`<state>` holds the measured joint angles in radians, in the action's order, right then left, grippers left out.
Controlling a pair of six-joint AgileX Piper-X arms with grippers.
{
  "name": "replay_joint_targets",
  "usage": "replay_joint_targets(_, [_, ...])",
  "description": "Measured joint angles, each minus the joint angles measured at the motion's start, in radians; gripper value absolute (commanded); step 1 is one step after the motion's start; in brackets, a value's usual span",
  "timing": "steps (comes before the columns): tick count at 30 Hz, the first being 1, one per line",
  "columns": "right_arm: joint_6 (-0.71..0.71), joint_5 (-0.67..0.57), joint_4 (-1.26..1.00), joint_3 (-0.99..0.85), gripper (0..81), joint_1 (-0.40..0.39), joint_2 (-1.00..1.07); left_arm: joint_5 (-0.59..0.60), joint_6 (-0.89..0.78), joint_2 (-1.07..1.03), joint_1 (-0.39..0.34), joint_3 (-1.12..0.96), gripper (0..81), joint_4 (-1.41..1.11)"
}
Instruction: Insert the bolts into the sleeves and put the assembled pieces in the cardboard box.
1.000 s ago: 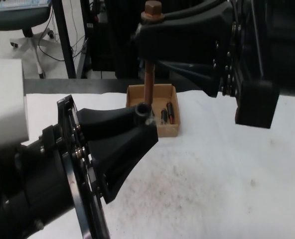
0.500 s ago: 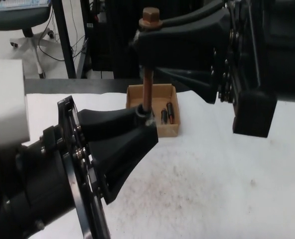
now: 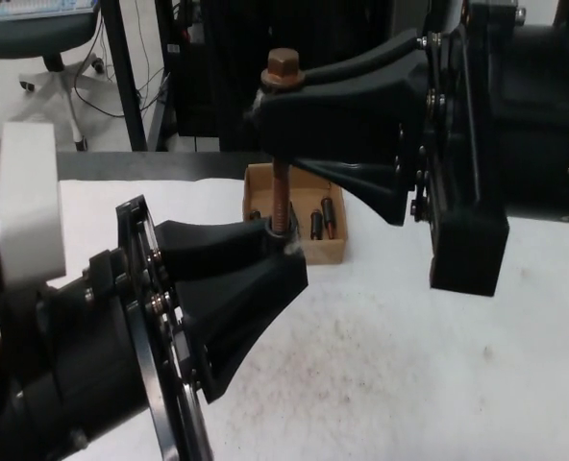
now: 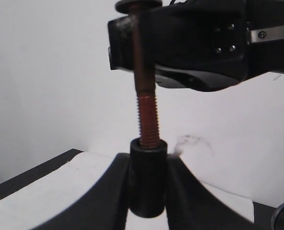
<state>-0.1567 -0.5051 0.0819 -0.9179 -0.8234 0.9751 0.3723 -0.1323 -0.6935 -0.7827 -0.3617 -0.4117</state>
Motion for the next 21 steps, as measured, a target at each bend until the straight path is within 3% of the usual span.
replay_joint_targets(21, [0.066,0.004,0.031,-0.002,0.7,-0.001,0.0,-0.025,-0.009,0.0,0.0,-0.049,0.3,0.023])
